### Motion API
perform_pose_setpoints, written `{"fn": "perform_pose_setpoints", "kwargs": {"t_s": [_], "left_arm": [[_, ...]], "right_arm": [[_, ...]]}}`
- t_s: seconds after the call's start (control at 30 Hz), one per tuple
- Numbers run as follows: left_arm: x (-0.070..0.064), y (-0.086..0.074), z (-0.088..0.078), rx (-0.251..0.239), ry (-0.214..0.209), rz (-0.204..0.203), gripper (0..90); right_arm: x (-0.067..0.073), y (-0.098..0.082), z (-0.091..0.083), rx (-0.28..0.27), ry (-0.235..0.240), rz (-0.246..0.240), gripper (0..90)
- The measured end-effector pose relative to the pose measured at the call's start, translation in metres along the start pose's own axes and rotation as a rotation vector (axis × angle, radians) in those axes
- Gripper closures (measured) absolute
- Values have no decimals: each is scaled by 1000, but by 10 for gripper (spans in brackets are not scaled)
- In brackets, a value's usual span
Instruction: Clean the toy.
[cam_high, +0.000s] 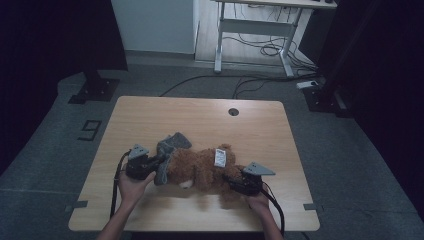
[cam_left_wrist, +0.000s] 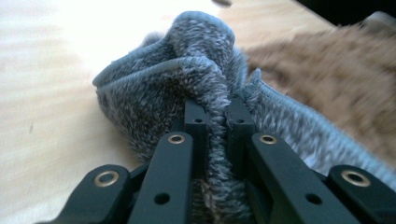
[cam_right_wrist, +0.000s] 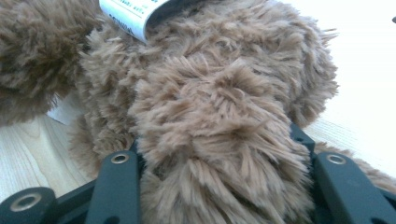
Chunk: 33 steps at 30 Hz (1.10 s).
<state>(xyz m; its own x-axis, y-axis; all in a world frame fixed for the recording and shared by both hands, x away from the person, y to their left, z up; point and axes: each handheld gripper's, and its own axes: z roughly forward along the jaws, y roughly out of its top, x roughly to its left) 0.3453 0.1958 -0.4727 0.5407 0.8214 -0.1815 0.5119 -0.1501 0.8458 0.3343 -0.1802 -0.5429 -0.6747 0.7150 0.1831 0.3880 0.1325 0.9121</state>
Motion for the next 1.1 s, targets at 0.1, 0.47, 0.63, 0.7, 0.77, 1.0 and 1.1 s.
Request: {"fn": "perform_pose_setpoints", "kwargs": {"t_s": [0.1, 0.47, 0.63, 0.7, 0.77, 1.0, 1.1], "left_arm": [[-15, 20, 2, -25, -22, 37, 830], [-80, 37, 65, 90, -67, 188, 827], [-70, 21, 68, 68, -75, 161, 834], [-71, 18, 65, 66, -71, 173, 835], [-72, 14, 62, 56, -68, 182, 836], [-74, -4, 50, -4, -90, 159, 838], [-74, -13, 43, -35, -96, 161, 838]], "right_arm": [[2, 0, 1, -5, -20, -8, 483], [5, 1, 5, -25, -113, -36, 490], [6, 0, 5, -20, -119, -59, 490], [7, 0, 5, -19, -120, -68, 490], [8, -1, 5, -11, -112, -72, 485], [5, -2, -7, -6, 1, -52, 357], [5, 3, -17, -1, 53, -39, 288]]}}
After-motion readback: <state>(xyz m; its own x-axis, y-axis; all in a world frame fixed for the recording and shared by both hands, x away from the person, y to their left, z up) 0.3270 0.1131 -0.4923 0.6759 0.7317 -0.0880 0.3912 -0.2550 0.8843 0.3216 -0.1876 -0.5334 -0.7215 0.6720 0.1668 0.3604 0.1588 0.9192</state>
